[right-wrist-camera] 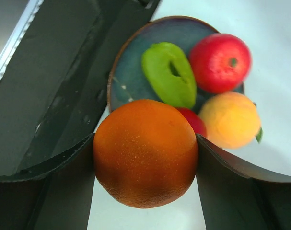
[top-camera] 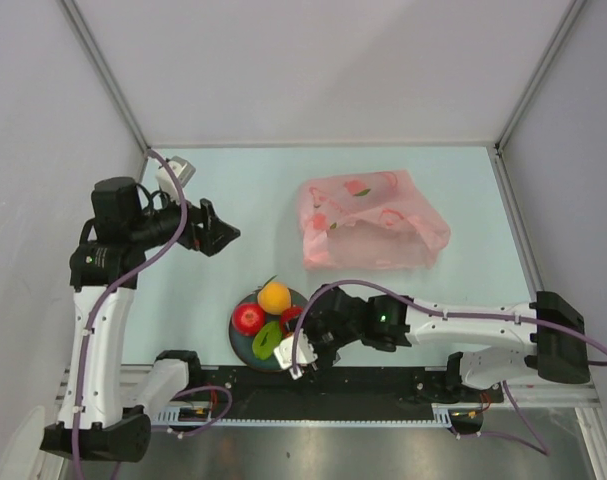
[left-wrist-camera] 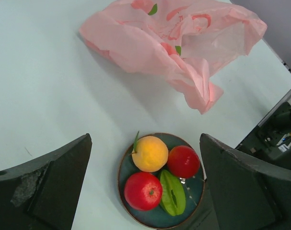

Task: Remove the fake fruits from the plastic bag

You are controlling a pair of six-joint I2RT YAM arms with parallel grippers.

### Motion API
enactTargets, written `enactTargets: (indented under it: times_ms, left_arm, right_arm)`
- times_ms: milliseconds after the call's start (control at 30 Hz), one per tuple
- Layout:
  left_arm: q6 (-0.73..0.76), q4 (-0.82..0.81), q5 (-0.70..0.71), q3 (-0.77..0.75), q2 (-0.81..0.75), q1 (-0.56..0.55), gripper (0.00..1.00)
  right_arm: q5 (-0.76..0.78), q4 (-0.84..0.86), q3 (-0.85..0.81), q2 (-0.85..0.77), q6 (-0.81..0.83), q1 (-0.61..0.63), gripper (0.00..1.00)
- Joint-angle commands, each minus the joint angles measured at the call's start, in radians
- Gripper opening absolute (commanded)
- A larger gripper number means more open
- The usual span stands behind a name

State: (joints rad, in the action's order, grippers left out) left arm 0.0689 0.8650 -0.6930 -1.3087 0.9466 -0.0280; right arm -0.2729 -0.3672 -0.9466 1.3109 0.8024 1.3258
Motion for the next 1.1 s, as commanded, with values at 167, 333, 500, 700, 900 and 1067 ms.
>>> enactTargets:
  times_ms: [167,333,500,700,900,1067]
  left_arm:
    - [-0.096,-0.063,-0.106,0.048,-0.023,0.086,1.00]
    - [-0.081,-0.077,-0.100,0.054,-0.026,0.089,1.00]
    - [-0.083,-0.084,-0.117,0.052,-0.026,0.097,1.00]
    - [-0.070,-0.102,-0.151,0.077,-0.028,0.106,1.00]
    - [-0.084,-0.109,-0.183,0.074,-0.022,0.117,1.00]
    - [-0.076,-0.118,-0.194,0.077,-0.028,0.119,1.00]
  right_arm:
    - [-0.086,0.122,0.037,0.051,0.222,0.035,0.55]
    - [-0.109,0.148,0.060,0.086,0.319,0.035,0.55]
    - [-0.092,0.139,0.065,0.132,0.354,0.033,0.57]
    - [-0.091,0.148,0.072,0.139,0.363,0.024,0.61]
    - [-0.046,0.160,0.075,0.171,0.388,0.024,0.65]
    - [-0.026,0.159,0.081,0.179,0.409,0.023,0.67]
